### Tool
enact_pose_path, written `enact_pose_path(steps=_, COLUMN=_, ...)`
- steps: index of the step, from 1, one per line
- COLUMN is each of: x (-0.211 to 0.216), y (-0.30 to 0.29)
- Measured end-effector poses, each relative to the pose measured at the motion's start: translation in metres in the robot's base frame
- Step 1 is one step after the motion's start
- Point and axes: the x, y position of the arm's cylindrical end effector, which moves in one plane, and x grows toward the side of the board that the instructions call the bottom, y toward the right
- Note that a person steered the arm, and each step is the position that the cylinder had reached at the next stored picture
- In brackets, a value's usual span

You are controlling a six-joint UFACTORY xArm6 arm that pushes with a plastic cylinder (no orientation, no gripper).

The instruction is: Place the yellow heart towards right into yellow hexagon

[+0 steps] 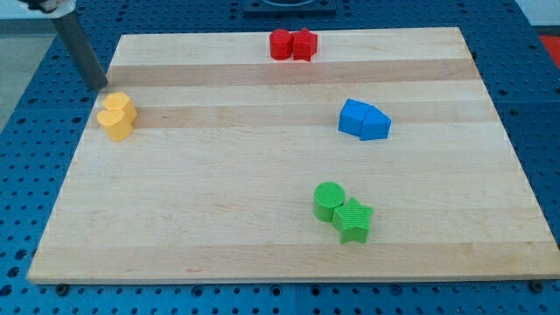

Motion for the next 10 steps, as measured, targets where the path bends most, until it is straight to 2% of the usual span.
enact_pose_path(steps=3, x=0.108, y=0.005)
enact_pose_path(steps=7, x=0.103, y=0.114)
enact_pose_path(steps=8, x=0.107, y=0.118)
enact_pose_path(steps=9, x=0.127, y=0.094)
enact_pose_path(steps=10, x=0.125, y=0.036)
